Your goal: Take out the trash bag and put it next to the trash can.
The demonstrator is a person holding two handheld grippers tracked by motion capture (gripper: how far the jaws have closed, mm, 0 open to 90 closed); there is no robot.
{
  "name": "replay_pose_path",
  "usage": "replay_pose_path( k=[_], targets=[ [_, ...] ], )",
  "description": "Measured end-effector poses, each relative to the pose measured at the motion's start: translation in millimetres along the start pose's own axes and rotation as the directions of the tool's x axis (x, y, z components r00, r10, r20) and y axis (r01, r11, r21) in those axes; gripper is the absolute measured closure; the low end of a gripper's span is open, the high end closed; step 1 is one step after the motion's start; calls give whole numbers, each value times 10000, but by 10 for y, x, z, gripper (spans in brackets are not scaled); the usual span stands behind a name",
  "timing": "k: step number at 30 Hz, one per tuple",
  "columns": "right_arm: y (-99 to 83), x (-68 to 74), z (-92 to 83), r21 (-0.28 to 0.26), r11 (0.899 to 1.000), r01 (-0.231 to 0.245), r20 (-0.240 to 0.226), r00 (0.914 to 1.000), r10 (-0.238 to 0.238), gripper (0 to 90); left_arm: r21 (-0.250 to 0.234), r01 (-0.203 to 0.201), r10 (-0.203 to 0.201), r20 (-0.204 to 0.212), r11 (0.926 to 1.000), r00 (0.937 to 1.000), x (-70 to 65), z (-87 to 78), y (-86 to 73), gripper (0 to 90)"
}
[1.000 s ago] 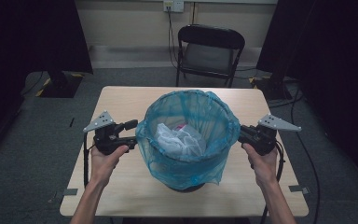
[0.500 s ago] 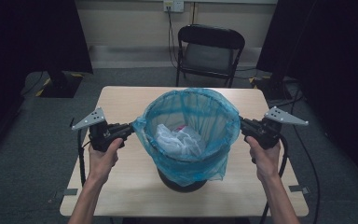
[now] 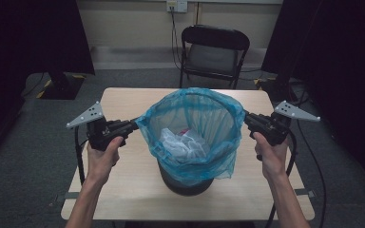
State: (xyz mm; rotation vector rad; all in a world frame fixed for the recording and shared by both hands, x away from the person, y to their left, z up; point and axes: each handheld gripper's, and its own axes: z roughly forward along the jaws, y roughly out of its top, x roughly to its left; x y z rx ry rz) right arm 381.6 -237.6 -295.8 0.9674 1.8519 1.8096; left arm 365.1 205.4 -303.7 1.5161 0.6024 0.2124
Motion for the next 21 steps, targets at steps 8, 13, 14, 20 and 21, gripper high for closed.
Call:
replay_pose_path(
  k=[8, 13, 14, 20, 21],
  targets=[
    [109, 77, 87, -183, 9998, -62, -325, 9995, 56, 900, 100, -262, 259, 312, 9996, 9992, -115, 157, 155, 900],
    [225, 147, 84, -416, 9991, -122, -453, 9989, 103, 900, 37, -440, 437, 550, 9990, 9975, -226, 229, 295, 900],
    [247, 161, 84, -410, 9991, -107, -499, 9987, 86, 900, 111, -460, 452, 594, 9989, 9972, -250, 257, 331, 900],
    [326, 326, 186, -40, 9997, 229, -938, 9953, -232, 900, 374, -766, 732, 853, 9964, 9937, -334, 478, 410, 900],
    [328, 352, 204, 38, 9995, 316, -961, 9949, -311, 900, 341, -902, 866, 953, 9953, 9917, -364, 504, 416, 900]
  ],
)
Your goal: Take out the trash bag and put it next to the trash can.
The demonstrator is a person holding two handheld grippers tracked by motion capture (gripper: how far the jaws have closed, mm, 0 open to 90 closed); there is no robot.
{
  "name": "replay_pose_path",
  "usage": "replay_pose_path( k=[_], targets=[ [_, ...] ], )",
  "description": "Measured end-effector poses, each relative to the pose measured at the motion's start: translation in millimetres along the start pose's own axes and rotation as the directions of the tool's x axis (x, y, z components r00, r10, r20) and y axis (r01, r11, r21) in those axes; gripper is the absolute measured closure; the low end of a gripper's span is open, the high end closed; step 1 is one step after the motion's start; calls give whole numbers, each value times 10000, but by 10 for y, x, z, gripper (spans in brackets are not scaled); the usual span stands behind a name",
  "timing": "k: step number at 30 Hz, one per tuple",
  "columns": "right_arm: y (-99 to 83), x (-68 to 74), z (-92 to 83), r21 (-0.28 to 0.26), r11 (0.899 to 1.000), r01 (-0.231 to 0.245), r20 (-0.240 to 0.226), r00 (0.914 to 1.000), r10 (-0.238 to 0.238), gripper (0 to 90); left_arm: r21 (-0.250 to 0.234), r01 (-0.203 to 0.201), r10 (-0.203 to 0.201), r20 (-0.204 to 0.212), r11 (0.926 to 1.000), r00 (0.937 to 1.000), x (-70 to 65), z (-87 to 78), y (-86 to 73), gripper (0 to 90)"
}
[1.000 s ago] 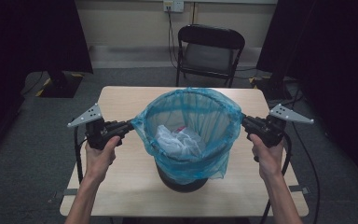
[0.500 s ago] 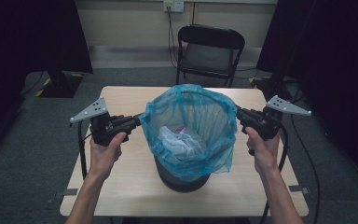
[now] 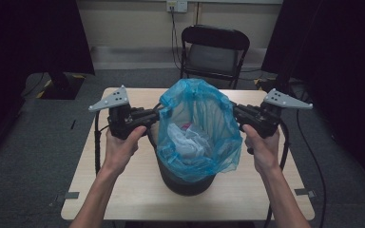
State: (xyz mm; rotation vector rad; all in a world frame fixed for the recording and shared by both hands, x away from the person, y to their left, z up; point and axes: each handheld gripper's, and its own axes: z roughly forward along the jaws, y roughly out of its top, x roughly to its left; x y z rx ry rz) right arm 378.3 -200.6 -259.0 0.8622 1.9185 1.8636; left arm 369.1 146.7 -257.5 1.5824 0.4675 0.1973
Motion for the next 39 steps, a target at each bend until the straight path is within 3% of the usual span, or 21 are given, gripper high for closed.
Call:
replay_pose_path(
  k=[4, 7, 10, 15, 20, 23, 27, 31, 35, 38, 39],
  targets=[
    [82, 115, 61, 270, 9987, 438, -176, 9989, -433, 890, 108, -248, 247, 151, 9996, 9996, -83, 70, 137, 900],
    [248, 176, 59, 35, 9991, 427, -370, 9984, -426, 897, -10, -152, 152, 395, 9999, 9991, -106, 117, 274, 900],
    [356, 239, 57, 123, 9979, 632, -165, 9979, -630, 900, -21, -118, 119, 325, 9999, 9994, -98, 176, 314, 900],
    [351, 292, 112, 144, 9986, 517, -962, 9941, -501, 900, 206, -53, 44, 440, 9998, 9990, -78, 332, 259, 900],
    [328, 366, 182, 480, 9968, 641, -1595, 9856, -557, 891, 35, 98, -100, 550, 9999, 9984, -70, 400, 301, 900],
    [294, 395, 202, 635, 9956, 690, -1669, 9843, -576, 723, -42, 23, -21, 597, 10000, 9982, -116, 409, 335, 900],
    [271, 408, 244, 654, 9967, 485, -1433, 9889, -387, 585, -57, -103, 106, 450, 9999, 9989, -151, 429, 374, 900],
    [272, 387, 254, 722, 9961, 509, -1516, 9877, -394, 571, -62, -72, 76, 545, 10000, 9985, -134, 431, 386, 900],
    [247, 387, 303, 1014, 9934, 534, -1537, 9874, -374, 483, -85, -3, 9, 746, 10000, 9972, -119, 477, 382, 900],
    [227, 405, 351, 1273, 9893, 715, -1561, 9864, -512, 481, -17, -68, 69, 816, 10000, 9966, -153, 518, 376, 892],
    [219, 410, 364, 1352, 9880, 746, -1529, 9868, -536, 523, 56, -124, 118, 843, 9999, 9964, -164, 535, 373, 892]
  ],
)
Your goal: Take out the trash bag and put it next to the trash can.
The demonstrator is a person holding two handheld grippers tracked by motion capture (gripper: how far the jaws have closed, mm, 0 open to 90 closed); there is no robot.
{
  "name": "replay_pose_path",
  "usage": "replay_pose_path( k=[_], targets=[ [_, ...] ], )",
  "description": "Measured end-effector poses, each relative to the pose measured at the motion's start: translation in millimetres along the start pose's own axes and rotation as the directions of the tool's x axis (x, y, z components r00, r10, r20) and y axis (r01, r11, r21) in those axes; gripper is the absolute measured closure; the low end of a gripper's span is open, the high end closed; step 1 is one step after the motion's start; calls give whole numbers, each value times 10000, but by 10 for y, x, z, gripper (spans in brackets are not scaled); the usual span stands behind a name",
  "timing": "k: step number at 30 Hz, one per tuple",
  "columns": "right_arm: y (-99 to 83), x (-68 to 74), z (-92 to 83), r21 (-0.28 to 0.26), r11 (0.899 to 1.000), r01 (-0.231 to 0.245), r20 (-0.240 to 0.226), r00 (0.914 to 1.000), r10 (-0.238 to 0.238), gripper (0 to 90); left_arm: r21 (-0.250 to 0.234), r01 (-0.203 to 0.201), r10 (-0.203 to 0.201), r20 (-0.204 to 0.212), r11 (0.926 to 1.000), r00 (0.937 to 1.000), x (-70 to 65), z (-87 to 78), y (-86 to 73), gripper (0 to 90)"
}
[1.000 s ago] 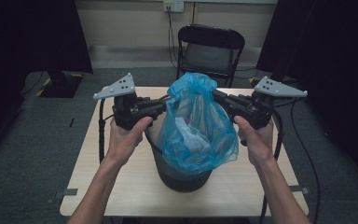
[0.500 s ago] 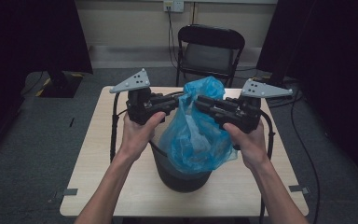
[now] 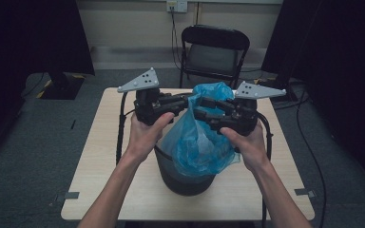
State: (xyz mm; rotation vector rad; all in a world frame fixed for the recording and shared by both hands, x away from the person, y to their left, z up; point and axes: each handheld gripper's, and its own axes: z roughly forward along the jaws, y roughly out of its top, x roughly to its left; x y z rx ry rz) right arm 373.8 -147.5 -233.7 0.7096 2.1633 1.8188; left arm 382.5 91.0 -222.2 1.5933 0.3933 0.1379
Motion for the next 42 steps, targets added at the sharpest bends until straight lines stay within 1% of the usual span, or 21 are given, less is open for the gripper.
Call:
replay_pose_path(
  k=[1, 3, 5, 6, 9, 10, 11, 12, 15, 19, 22, 26, 27, 29, 31, 32, 33, 36, 37, 39, 42],
  targets=[
    [-7, 4, 13, 165, 9998, 110, -79, 9999, -109, 643, 32, -31, 31, -41, 10000, 10000, -7, 7, -2, 887],
    [-18, 13, 29, 496, 9982, 326, -63, 9995, -324, 786, -10, -8, 8, -22, 10000, 10000, -4, 5, -8, 883],
    [-25, 11, 20, 530, 9983, 242, -34, 9997, -240, 900, -74, 27, -28, -53, 10000, 10000, 16, -14, -17, 879],
    [-24, 6, 9, 444, 9988, 211, -4, 9998, -211, 900, -148, 138, -139, -40, 9998, 9999, 30, -28, -24, 875],
    [-21, -5, -29, 69, 9999, 115, -83, 9999, -115, 900, -146, 112, -113, -78, 9998, 9999, 52, -48, -39, 829],
    [-15, -10, -58, -182, 9998, 39, -261, 9997, -44, 900, -168, 140, -141, -49, 9998, 9999, 58, -50, -51, 742],
    [-15, -10, -58, -182, 9998, 39, -261, 9997, -44, 900, -210, 182, -181, 20, 9996, 9998, 65, -55, -55, 742],
    [-15, -5, -65, -213, 9997, 67, -250, 9997, -73, 900, -168, 228, -228, 2, 9996, 9997, 71, -59, -63, 687],
    [-9, -5, -94, -382, 9993, -12, -173, 9999, 5, 900, 16, 30, -30, 51, 10000, 10000, 64, -46, -84, 486],
    [58, -25, -178, -836, 9965, -80, -115, 9999, 71, 900, 391, -260, 258, 71, 9989, 9996, 19, -27, -76, 365],
    [145, -1, -212, -1099, 9939, -26, -165, 9999, 8, 900, 576, -456, 444, 216, 9973, 9988, -7, 53, -71, 365],
    [285, 89, -233, -1304, 9914, 150, -400, 9990, -204, 900, 744, -640, 632, 131, 9952, 9979, -38, 160, -61, 386],
    [314, 114, -240, -1389, 9901, 196, -480, 9985, -265, 900, 597, -725, 717, 154, 9956, 9973, -47, 167, -51, 433],
    [349, 166, -246, -1384, 9897, 374, -448, 9980, -440, 900, 326, -760, 743, 508, 9966, 9959, -60, 152, -27, 666],
    [341, 184, -254, -1346, 9898, 471, -256, 9984, -510, 900, 328, -898, 880, 524, 9954, 9947, -83, 131, -12, 881],
    [327, 182, -270, -1405, 9891, 430, -61, 9990, -443, 814, 380, -899, 877, 558, 9952, 9946, -78, 122, -11, 895],
    [311, 177, -285, -1436, 9889, 386, 67, 9993, -380, 756, 415, -889, 871, 431, 9952, 9953, -72, 108, -11, 899],
    [245, 135, -339, -1472, 9889, 204, 601, 9981, -117, 489, 305, -655, 652, 128, 9974, 9978, -9, 42, -9, 900],
    [220, 113, -352, -1408, 9900, 105, 658, 9978, -12, 442, 213, -504, 503, 39, 9985, 9987, 16, 18, -8, 900],
    [165, 75, -375, -1418, 9899, -57, 562, 9983, 138, 337, 55, -372, 372, -129, 9993, 9992, 57, -29, -3, 900],
    [100, 38, -328, -937, 9955, -148, 252, 9995, 172, 253, -203, -275, 270, -218, 9994, 9994, 69, -66, 22, 900]
  ],
)
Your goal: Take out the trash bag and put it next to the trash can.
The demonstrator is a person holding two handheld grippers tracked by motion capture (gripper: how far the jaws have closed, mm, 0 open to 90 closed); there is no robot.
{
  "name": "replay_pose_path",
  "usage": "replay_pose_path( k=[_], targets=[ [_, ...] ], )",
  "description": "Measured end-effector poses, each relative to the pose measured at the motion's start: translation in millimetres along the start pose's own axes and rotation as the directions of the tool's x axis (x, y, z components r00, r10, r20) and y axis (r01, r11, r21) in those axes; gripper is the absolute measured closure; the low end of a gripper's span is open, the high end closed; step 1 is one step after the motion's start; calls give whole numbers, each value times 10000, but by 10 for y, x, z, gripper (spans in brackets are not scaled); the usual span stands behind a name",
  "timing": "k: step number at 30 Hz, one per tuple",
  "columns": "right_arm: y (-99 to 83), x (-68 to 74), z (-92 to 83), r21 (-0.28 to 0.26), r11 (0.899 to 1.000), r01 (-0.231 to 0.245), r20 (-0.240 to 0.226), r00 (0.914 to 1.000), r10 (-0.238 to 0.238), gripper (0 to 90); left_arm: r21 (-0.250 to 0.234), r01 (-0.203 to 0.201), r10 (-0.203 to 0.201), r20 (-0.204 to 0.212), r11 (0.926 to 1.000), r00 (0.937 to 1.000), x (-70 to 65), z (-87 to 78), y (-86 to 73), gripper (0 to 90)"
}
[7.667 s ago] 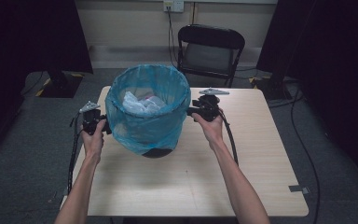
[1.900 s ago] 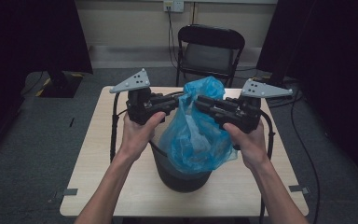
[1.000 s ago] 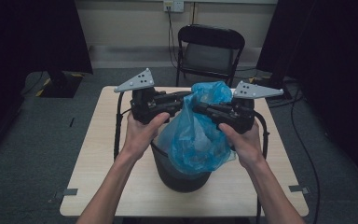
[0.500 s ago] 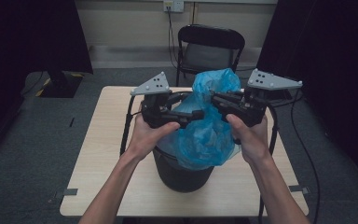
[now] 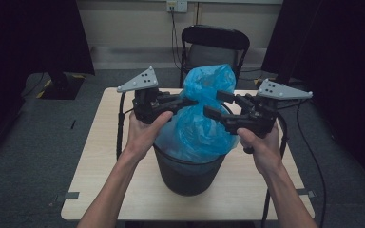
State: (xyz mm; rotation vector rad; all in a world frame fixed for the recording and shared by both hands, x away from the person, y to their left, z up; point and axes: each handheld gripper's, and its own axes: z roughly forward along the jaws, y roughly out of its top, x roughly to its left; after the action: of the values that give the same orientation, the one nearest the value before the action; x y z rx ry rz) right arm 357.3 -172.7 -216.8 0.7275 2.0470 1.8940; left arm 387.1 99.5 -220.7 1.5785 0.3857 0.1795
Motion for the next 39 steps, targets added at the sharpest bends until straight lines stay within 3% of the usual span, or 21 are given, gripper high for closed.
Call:
replay_pose_path(
  k=[3, 5, 8, 10, 12, 15, 16, 19, 21, 23, 25, 26, 27, 29, 30, 32, 35, 39],
  targets=[
    [-29, -7, 100, 334, 9994, 54, -309, 9995, -44, 225, -172, 56, -53, 164, 9998, 9999, -35, 7, 35, 900],
    [-21, 14, 177, 429, 9989, 203, -409, 9990, -185, 265, -151, -57, 62, 351, 9999, 9994, -80, 30, 59, 899],
    [-8, 67, 272, 773, 9941, 762, -123, 9971, -754, 587, -175, -251, 258, 407, 9995, 9988, -135, 24, 90, 897],
    [-3, 64, 275, 643, 9951, 754, -390, 9966, -730, 798, -225, -210, 223, 562, 9995, 9982, -134, -1, 97, 852],
    [13, 53, 258, 535, 9962, 684, -377, 9971, -664, 870, -206, -322, 332, 466, 9993, 9984, -133, -43, 101, 746],
    [65, 37, 211, 405, 9968, 692, -589, 9960, -668, 883, -146, -522, 523, 119, 9985, 9986, -118, -101, 101, 417],
    [84, 38, 192, 358, 9971, 674, -740, 9952, -646, 884, -123, -582, 585, 200, 9982, 9981, -109, -107, 96, 331],
    [142, 64, 170, 174, 9982, 573, -1020, 9932, -552, 884, 84, -469, 461, 759, 9989, 9960, -80, -41, 48, 161],
    [182, 91, 200, 98, 9985, 535, -1167, 9918, -520, 883, 386, -606, 570, 884, 9974, 9944, -123, 47, 20, 151],
    [235, 136, 245, 19, 9987, 519, -1181, 9917, -513, 883, 698, -731, 656, 1038, 9949, 9924, -172, 145, -3, 156],
    [294, 168, 284, -45, 9992, 406, -1096, 9931, -409, 883, 751, -961, 891, 923, 9925, 9917, -210, 205, -4, 167],
    [310, 171, 293, -52, 9995, 327, -1089, 9935, -331, 884, 741, -886, 804, 1069, 9933, 9910, -218, 212, 3, 194],
    [326, 167, 292, -66, 9997, 231, -1010, 9946, -236, 884, 670, -837, 744, 1306, 9942, 9886, -223, 201, 11, 263],
    [335, 114, 266, -160, 9997, -205, -1178, 9929, 185, 867, 910, -1097, 997, 1079, 9898, 9891, -238, 186, 12, 551],
    [332, 86, 236, -267, 9986, -451, -1325, 9903, 412, 822, 1036, -1183, 1057, 1198, 9876, 9872, -233, 187, 8, 613],
    [326, 67, 183, -401, 9974, -602, -1001, 9934, 560, 646, 1205, -1308, 1196, 956, 9841, 9882, -235, 185, -9, 745],
    [305, 45, 105, -446, 9980, -453, -632, 9971, 424, 386, 1028, -985, 889, 940, 9898, 9916, -178, 144, -33, 795],
    [216, 31, -19, -425, 9991, 10, -103, 9999, -15, 243, 511, -492, 456, 693, 9975, 9966, -62, 27, -1, 803]
  ],
)
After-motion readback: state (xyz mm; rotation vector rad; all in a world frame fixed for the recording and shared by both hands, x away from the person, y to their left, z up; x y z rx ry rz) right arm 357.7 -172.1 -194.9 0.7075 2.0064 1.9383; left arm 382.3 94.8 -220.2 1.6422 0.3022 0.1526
